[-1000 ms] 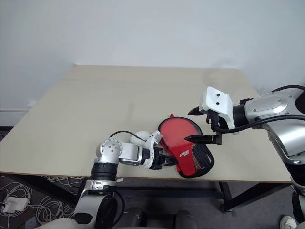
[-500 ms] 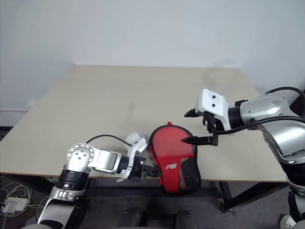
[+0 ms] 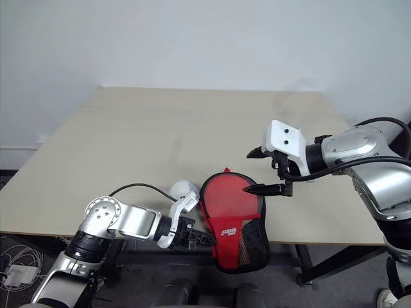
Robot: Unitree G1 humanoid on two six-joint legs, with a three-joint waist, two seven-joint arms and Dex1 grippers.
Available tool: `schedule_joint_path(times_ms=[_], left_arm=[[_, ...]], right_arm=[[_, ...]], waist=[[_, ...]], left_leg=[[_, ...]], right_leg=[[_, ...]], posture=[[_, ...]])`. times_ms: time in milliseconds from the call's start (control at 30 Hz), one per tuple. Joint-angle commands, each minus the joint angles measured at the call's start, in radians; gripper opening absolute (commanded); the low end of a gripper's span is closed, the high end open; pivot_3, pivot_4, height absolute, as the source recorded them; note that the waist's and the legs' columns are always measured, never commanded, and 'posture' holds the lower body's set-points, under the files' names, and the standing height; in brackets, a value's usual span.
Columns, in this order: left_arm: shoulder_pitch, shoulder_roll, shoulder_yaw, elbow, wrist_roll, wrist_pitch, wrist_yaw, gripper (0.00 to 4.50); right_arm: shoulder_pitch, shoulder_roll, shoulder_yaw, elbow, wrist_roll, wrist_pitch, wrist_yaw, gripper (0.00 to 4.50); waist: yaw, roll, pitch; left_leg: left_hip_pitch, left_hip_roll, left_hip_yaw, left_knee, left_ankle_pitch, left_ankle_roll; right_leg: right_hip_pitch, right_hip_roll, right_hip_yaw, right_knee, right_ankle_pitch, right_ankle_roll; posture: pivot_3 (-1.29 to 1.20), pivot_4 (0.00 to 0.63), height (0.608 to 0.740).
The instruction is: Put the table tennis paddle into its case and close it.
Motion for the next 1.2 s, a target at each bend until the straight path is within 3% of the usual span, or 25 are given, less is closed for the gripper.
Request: schedule_joint_path(times_ms=[33,233,367,533,900,1033,1200], left_arm=[[-0.033,0.028,-0.017,-0.039,-0.009,-0.014,-0.031,0.64],[-0.032,0.156,-0.024,-0.091,-0.132,-0.052,-0.049,2.64],[-0.050,0.232,0.019,-0.230,-0.069,-0.081,-0.171,3.97],[-0.079,0.206,0.059,-0.346,0.180,-0.206,-0.389,3.97],[-0.130,-0.072,-0.179,-0.290,0.800,-0.523,-0.593,0.17],[-0.131,-0.134,-0.226,-0.256,0.926,-0.579,-0.647,0.03],[-0.109,-0.111,-0.207,-0.299,0.992,-0.582,-0.716,0.03]], right_arm=[[-0.028,0.003,-0.016,-0.010,0.007,-0.010,-0.002,4.50],[-0.024,-0.001,-0.018,-0.011,0.008,-0.009,0.000,4.50],[-0.022,-0.003,-0.022,-0.008,0.009,-0.012,0.002,4.50],[-0.050,0.011,-0.010,0.034,-0.008,-0.033,0.005,4.50],[-0.228,0.129,0.075,0.321,-0.145,-0.154,-0.020,4.50],[-0.268,0.174,0.097,0.392,-0.184,-0.187,-0.017,4.50],[-0.278,0.204,0.101,0.426,-0.207,-0.196,-0.014,4.50]], waist=[[0.000,0.000,0.000],[-0.001,0.000,0.000],[0.001,0.001,0.001],[0.003,0.000,0.001],[0.000,0.000,0.001],[-0.001,0.000,0.001],[-0.001,0.001,0.002]], left_leg=[[0.000,0.000,0.000,0.000,0.000,0.000],[0.000,0.000,0.000,0.000,0.000,0.000],[0.000,0.001,0.001,0.000,0.000,0.000],[-0.001,-0.001,0.007,0.000,0.000,0.000],[-0.001,0.000,0.009,0.000,0.002,0.003],[-0.001,0.000,0.009,0.000,0.003,0.005],[-0.001,0.001,0.008,0.000,0.003,0.005]], right_leg=[[0.000,0.000,0.000,0.000,0.000,0.000],[0.000,0.000,0.000,0.000,0.000,0.000],[-0.003,0.000,0.001,0.000,0.000,0.000],[-0.002,-0.001,-0.001,-0.001,0.000,0.000],[0.000,0.001,0.001,-0.001,0.000,0.000],[0.000,0.002,0.001,-0.001,0.000,0.000],[0.000,0.003,0.001,-0.001,0.001,0.002]], posture=[[0.00,0.000,0.734],[0.00,0.000,0.734],[0.00,0.000,0.734],[0.00,0.000,0.734],[0.00,0.000,0.734],[0.00,0.000,0.734],[0.00,0.000,0.734]])
